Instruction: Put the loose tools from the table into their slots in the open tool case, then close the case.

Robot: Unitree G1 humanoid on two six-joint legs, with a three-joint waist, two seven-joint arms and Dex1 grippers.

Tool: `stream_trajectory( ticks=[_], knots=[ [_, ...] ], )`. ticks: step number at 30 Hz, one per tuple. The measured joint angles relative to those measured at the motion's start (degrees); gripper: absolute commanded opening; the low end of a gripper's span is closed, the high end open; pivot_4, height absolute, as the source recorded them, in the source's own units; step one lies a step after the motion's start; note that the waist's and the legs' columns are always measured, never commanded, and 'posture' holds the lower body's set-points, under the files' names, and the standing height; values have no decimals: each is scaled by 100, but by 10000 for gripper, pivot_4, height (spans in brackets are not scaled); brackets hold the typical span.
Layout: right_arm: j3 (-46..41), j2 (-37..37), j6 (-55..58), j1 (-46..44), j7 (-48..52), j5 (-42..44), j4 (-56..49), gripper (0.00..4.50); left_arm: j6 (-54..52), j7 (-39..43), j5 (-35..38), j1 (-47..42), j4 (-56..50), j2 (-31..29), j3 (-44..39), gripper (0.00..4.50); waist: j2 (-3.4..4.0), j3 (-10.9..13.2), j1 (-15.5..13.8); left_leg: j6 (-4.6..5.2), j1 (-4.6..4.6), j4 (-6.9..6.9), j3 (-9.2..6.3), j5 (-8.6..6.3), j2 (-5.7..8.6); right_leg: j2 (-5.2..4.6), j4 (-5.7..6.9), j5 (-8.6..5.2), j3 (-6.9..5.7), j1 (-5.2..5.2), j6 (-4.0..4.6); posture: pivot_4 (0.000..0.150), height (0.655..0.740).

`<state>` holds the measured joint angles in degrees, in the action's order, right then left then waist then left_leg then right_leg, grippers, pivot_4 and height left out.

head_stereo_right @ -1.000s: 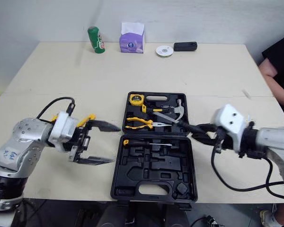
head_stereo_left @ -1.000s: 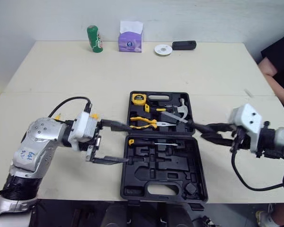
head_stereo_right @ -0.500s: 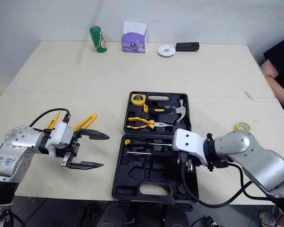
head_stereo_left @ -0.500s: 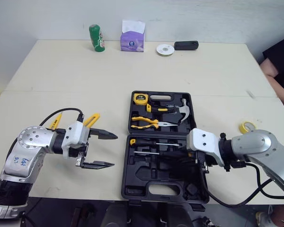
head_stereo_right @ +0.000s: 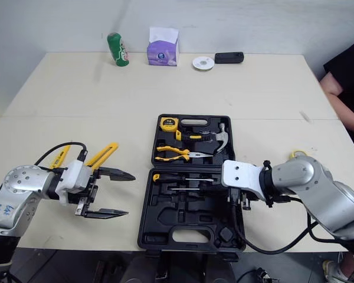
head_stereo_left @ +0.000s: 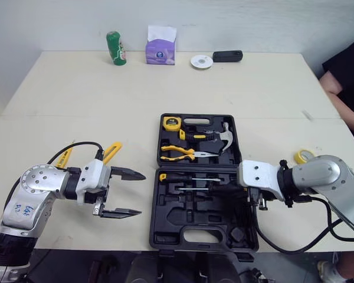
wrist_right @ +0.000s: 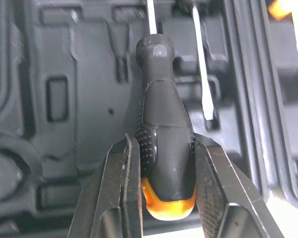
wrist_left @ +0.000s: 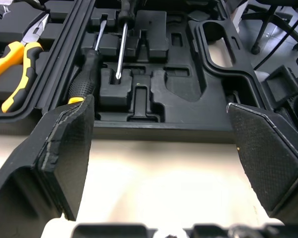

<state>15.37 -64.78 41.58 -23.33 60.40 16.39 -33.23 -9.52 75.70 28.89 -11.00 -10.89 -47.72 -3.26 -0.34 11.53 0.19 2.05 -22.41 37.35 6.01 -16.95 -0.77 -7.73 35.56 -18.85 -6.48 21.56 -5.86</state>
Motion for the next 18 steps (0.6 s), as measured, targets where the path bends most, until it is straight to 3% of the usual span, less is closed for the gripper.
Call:
stream_trajectory(
  ticks=[18],
  knots=[
    [416,363,599,-491,8,-199,-114,9542,-127,-204,13,-74,-41,167,1,45000,0,0,8,-1,1,6,0,0,-1,2,6,0,1,0,0,1500,7400]
  ],
)
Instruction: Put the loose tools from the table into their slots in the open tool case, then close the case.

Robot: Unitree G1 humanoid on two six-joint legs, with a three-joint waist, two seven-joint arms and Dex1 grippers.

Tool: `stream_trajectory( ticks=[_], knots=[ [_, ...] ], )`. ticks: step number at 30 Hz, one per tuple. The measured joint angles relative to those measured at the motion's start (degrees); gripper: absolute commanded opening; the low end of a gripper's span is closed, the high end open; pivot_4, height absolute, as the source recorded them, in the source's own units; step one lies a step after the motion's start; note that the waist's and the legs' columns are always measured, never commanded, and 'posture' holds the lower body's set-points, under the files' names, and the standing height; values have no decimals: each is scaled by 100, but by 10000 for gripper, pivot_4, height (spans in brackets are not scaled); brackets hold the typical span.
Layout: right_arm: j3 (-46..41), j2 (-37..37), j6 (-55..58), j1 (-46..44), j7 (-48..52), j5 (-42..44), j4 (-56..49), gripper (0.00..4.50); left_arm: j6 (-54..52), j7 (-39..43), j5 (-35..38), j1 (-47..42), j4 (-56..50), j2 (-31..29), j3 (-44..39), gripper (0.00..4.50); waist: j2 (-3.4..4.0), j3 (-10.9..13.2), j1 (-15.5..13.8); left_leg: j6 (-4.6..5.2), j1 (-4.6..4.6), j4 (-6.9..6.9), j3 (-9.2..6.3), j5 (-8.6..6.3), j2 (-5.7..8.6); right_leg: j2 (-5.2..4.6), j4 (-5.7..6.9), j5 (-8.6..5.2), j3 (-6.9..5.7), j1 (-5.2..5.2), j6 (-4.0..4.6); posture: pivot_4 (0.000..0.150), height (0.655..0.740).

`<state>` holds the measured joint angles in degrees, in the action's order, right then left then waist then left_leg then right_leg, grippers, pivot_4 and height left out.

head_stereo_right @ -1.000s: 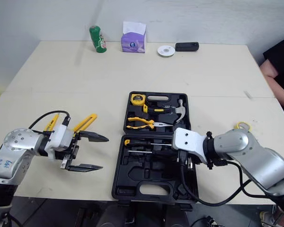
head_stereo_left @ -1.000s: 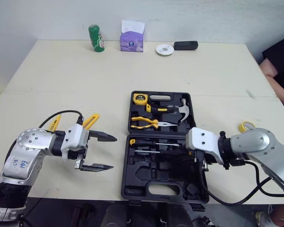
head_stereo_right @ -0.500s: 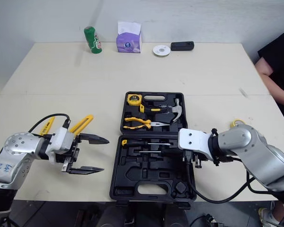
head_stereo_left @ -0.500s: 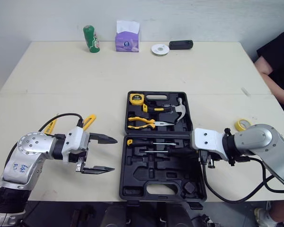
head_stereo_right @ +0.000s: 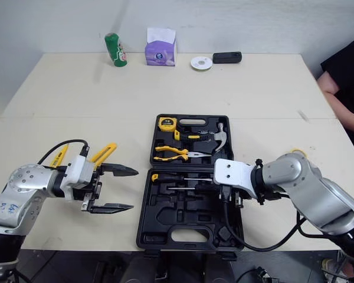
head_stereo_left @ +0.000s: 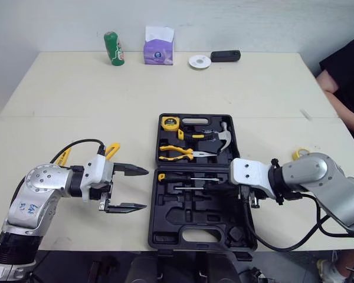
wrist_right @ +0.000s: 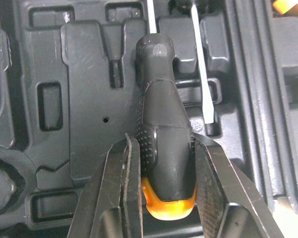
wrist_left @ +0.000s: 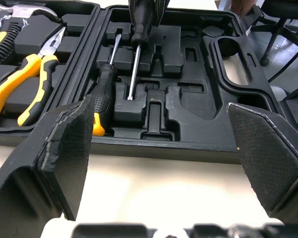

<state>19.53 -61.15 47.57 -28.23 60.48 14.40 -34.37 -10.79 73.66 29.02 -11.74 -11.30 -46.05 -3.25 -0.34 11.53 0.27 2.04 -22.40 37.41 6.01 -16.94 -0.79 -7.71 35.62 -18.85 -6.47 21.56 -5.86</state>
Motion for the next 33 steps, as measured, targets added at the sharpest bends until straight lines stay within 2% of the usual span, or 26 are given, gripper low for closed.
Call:
stream_trajectory(
  ticks=[3,5,6,7,9,10,11,21,24,29,32,33],
  knots=[
    [15,0,6,-2,0,-42,-19,9542,14,-12,-2,12,0,3,0,45000,0,0,-2,0,0,0,0,0,0,0,0,0,0,0,0,1500,7400],
    [27,1,17,-1,-4,-76,-31,20648,19,-13,0,24,0,10,0,45000,0,0,-2,0,0,0,0,0,0,0,0,0,0,0,0,1500,7400],
    [51,1,37,7,-8,-105,-32,24195,-7,-4,5,39,0,10,0,45000,0,0,-3,0,0,1,0,0,0,0,1,0,0,0,0,1500,7400],
    [57,5,64,23,-16,-114,-32,30587,-61,22,19,84,-3,10,1,45000,0,0,-2,0,0,0,1,0,0,0,1,0,0,0,0,1500,7400],
    [55,5,77,24,-25,-126,-32,39306,-151,42,50,103,-6,9,11,45000,0,0,-4,0,0,1,0,0,0,0,1,0,0,0,0,1500,7400],
    [41,-7,70,24,17,-118,-49,42771,-245,32,112,102,-38,10,10,45000,0,0,-5,0,-1,2,0,0,0,0,1,0,0,0,0,1500,7400],
    [35,-14,76,24,58,-95,-89,44240,-302,20,140,102,-72,10,8,45000,0,0,-6,0,-1,2,1,0,0,-1,1,0,1,0,0,1500,7400],
    [-575,-350,2,233,227,116,-115,44240,-252,-52,199,148,-150,150,9,45000,0,0,-11,1,-1,4,1,0,0,-1,1,0,0,-1,0,1500,7400],
    [-1272,-272,-88,578,363,583,-71,44240,-235,-72,194,195,-142,167,7,45000,-1,0,-18,1,0,4,0,0,0,1,2,0,-1,-3,0,1500,7400],
    [-2347,290,-833,1263,492,1158,185,44240,-152,-59,142,99,6,216,16,45000,-3,-1,-23,3,1,8,0,1,1,3,3,1,-1,-9,-1,1500,7400],
    [-2642,660,-1074,1431,456,1418,236,36584,-133,-30,120,67,145,217,23,45000,-3,-2,-18,3,2,10,0,1,0,5,6,1,-1,-8,-1,1500,7400],
    [-2682,819,-1238,1465,408,1449,235,31942,-137,-9,120,26,162,216,47,45000,-3,-2,-10,3,3,9,1,1,0,5,7,1,1,-8,-1,1500,7400]
  ],
)
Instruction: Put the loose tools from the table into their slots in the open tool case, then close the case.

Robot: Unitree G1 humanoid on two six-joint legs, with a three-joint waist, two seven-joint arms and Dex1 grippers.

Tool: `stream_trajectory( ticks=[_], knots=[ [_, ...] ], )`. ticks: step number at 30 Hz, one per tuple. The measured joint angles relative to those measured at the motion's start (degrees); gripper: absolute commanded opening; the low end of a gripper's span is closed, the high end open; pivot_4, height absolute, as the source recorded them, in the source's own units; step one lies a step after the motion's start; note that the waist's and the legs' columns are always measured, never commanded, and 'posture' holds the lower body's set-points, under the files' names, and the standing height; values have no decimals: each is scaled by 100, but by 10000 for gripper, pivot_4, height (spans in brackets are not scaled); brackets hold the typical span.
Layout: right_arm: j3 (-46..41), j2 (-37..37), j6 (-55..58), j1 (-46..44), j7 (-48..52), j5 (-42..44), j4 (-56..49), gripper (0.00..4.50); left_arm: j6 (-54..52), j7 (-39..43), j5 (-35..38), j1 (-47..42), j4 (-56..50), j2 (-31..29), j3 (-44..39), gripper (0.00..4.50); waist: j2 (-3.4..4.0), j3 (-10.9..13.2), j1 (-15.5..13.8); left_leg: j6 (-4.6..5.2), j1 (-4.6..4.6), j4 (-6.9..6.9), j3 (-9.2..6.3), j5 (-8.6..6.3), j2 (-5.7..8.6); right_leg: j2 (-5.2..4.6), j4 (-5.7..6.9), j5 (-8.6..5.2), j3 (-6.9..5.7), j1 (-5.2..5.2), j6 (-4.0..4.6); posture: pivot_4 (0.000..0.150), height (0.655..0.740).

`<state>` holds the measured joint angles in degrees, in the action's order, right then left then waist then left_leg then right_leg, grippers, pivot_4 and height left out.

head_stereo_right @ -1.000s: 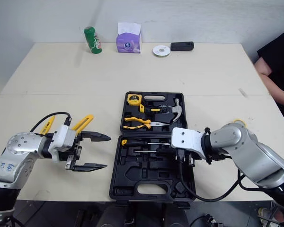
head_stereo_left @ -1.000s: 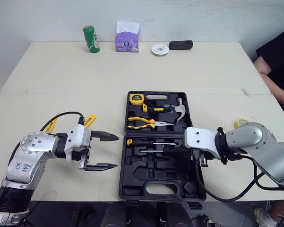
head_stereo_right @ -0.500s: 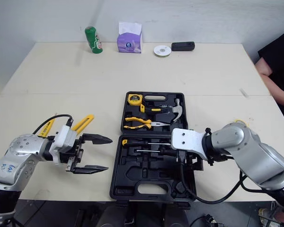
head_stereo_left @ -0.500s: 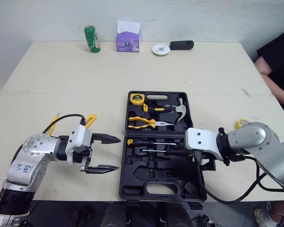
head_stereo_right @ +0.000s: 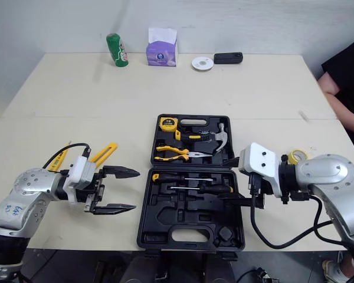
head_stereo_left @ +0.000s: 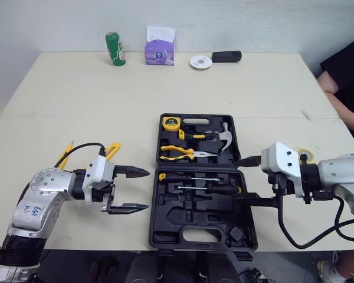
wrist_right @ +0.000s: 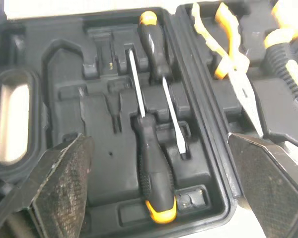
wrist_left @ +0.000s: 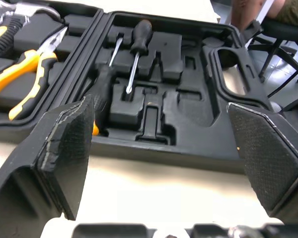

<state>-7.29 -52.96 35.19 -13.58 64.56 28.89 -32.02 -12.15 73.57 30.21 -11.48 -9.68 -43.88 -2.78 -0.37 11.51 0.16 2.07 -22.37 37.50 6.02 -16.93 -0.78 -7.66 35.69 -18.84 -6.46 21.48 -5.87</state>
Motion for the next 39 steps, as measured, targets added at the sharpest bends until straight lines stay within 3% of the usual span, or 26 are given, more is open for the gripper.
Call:
stream_trajectory(
  ticks=[6,14,24,39],
  knots=[
    [148,476,-756,270,-155,-74,60,978,14,103,-84,-237,172,44,178,45000,0,0,-10,0,-1,7,1,0,0,2,20,0,1,0,0,1500,7400],
    [1118,912,-1953,388,-178,-949,918,365,11,88,-168,-440,158,117,342,45000,-2,-1,-1,0,0,16,4,0,0,5,25,0,3,1,0,1500,7400],
    [1367,1274,-2881,234,-137,-1317,2150,365,9,-55,-229,-354,97,107,344,45000,-2,-1,-3,1,0,30,3,0,-1,3,25,0,5,0,0,1500,7400],
    [1620,1381,-3050,58,-156,-1415,2556,365,40,-155,-328,-258,82,-9,315,45000,-63,-44,20,-6,23,32,2,-4,-12,1,29,3,13,-15,7,1500,7400]
  ],
)
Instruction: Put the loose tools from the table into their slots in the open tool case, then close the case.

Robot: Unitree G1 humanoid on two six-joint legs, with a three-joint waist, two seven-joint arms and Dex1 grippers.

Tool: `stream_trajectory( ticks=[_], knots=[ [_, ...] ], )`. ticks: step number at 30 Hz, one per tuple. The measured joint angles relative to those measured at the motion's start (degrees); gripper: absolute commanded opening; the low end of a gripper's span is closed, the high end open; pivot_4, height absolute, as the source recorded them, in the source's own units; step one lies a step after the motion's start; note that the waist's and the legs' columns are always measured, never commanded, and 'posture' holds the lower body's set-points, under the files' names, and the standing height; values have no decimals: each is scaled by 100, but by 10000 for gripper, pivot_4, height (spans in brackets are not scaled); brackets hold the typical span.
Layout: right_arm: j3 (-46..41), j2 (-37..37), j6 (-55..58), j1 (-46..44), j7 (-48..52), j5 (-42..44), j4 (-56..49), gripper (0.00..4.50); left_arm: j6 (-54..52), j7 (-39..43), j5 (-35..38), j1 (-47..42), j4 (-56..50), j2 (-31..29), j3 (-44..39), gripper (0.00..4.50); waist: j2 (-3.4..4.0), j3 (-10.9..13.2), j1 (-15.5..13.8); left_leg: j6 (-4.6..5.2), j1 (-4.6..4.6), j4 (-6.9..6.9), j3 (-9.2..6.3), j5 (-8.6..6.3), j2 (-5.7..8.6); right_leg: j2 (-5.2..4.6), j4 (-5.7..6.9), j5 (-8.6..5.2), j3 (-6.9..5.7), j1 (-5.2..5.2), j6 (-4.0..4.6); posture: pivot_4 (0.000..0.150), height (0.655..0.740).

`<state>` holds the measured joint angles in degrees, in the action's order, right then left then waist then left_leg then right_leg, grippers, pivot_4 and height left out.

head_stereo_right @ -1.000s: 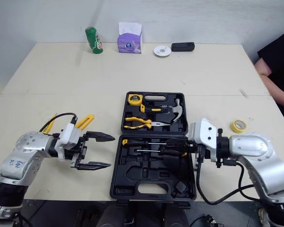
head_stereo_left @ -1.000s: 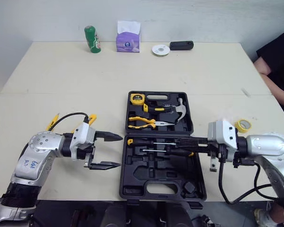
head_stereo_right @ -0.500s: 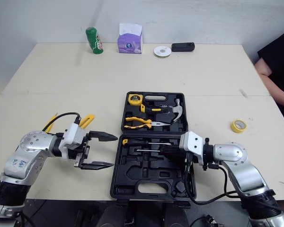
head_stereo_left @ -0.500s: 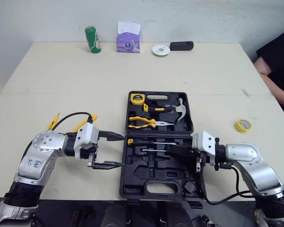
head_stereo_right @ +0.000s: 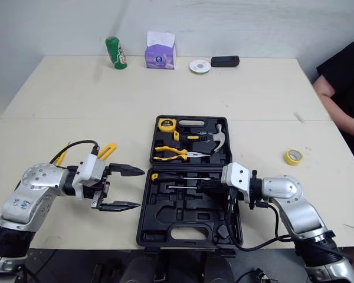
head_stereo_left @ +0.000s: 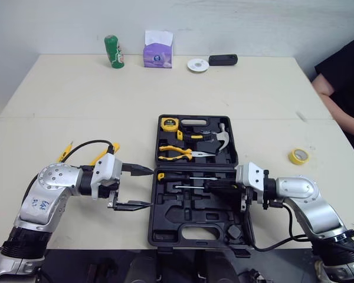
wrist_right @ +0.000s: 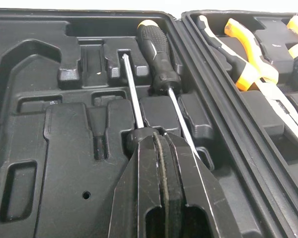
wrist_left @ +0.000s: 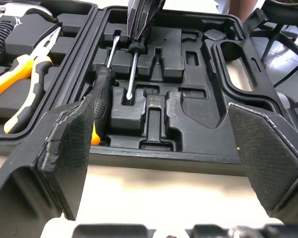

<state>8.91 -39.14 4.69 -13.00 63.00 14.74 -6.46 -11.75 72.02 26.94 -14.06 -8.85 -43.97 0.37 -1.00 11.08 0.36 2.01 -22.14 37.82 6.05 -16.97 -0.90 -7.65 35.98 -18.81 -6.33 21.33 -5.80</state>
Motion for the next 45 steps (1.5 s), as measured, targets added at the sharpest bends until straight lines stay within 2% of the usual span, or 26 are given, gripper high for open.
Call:
stream_trajectory(
  ticks=[6,8,10,27,36,43,45],
  knots=[
    [173,111,-450,-97,21,-86,384,365,116,-12,-144,90,73,-124,-46,45000,-48,-35,46,-13,23,-4,-4,-8,-12,4,-4,-1,-4,-21,16,1500,7400],
    [242,183,-477,-168,0,-164,482,365,121,-7,-148,89,76,-126,-46,45000,-54,-38,95,-51,73,-16,-7,-37,-16,4,-18,-4,-7,-72,22,1500,7400],
    [331,199,-468,-212,-43,-215,513,365,122,-3,-148,69,75,-141,-47,45000,-55,-60,125,-27,109,-44,-7,-54,-17,4,-33,-4,-4,-97,27,1500,7400],
    [462,127,-8,-338,-243,-473,144,365,191,-14,-232,52,167,-154,-46,45000,-55,-110,123,-45,104,-72,-13,-45,-27,8,-36,-13,-13,-76,58,1500,7400],
    [-271,33,-344,128,16,233,188,365,251,-190,-220,52,283,-84,-222,45000,34,-52,-21,-48,62,-68,-9,-30,-23,8,-50,-11,-20,-52,54,1500,7400],
    [-1756,-437,-353,783,42,956,-177,365,391,-573,-151,355,534,-120,-1151,45000,60,-9,-13,-27,52,-74,-4,-23,-23,13,-58,-10,-24,-43,52,1500,7400],
    [-2219,-514,-319,967,-50,1124,-263,6801,488,-716,-151,550,638,-117,-1416,45000,63,2,-15,-28,52,-75,-2,-23,-25,15,-54,-10,-23,-38,52,1500,7400]
  ],
)
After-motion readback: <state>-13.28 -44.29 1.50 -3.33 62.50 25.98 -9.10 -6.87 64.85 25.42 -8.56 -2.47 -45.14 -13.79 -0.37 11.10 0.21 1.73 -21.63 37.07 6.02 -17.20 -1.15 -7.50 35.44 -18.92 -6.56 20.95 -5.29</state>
